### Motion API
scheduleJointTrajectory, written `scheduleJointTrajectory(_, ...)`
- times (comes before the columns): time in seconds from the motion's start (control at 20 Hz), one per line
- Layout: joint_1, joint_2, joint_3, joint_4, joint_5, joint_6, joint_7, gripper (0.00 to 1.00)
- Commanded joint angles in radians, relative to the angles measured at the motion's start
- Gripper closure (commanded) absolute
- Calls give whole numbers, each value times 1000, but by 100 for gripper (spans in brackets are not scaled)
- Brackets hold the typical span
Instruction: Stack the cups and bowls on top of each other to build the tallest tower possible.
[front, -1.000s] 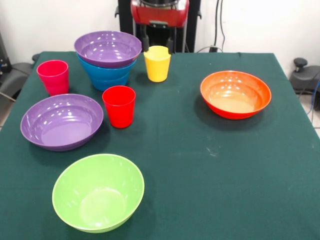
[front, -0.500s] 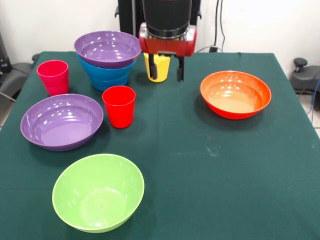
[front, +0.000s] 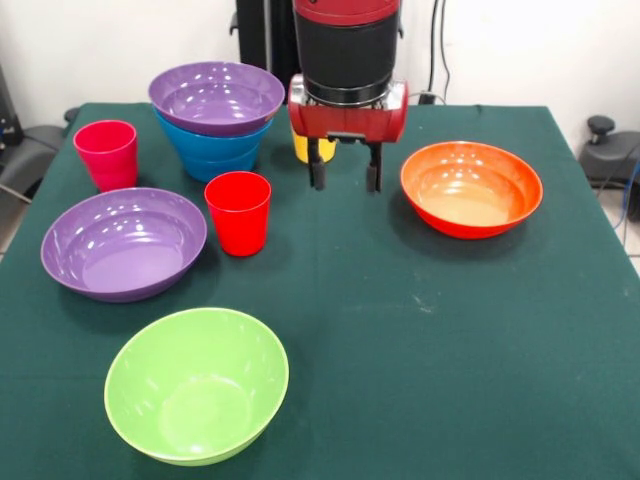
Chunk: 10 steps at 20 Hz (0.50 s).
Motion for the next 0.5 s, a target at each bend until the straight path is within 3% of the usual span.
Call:
scheduleJointTrajectory(0.05, 32, 54, -20, -159, 12, 136, 18, 0)
scheduleJointTrajectory(0.3, 48, 131, -11, -317, 12, 202, -3, 0)
scheduleJointTrajectory(0.5, 70, 215, 5, -511, 1, 313, -34, 0)
